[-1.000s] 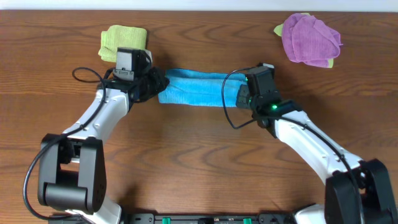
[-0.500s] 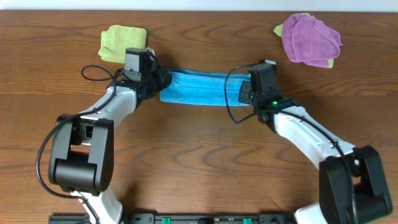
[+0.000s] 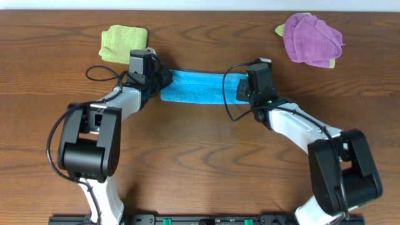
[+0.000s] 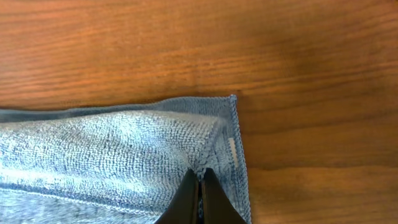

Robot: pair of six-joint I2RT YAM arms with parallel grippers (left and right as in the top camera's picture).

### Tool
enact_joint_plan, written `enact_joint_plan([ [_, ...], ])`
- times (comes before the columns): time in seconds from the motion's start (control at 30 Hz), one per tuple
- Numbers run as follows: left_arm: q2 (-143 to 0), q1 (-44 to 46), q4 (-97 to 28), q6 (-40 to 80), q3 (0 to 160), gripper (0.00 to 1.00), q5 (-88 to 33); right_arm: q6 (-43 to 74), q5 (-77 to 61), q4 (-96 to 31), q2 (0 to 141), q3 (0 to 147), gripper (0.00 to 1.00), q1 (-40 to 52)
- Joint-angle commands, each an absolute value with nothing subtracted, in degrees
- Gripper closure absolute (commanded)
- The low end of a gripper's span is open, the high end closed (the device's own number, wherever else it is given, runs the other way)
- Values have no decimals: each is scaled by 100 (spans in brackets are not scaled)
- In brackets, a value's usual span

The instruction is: Fold the cloth

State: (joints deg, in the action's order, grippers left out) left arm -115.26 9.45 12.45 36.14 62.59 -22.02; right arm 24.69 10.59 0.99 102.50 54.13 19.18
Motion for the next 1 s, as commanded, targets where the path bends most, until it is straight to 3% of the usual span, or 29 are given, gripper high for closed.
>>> enact_joint_plan([
  [0.0,-11666,906,1393,3625,6285,94,-2036,2300,1334,152,10425,5404,99,1828],
  [0.43,-11802,906,1726,3592,6285,92,-1900,2261,1702,357,10685,5404,99,1828],
  [0.53,-11802,906,1723,3575,6285,87,-1885,2259,1767,390,10685,5404,98,1828],
  [0.63,-11802,904,1723,3575,6285,75,-1885,2259,1761,438,10685,5404,69,1828],
  [0.77,-11799,891,1726,3483,6285,64,-1896,2263,1750,478,10683,5406,47,1841],
  [0.97,-11697,875,1671,3426,6285,44,-1999,2265,1603,342,10562,5411,39,1846],
])
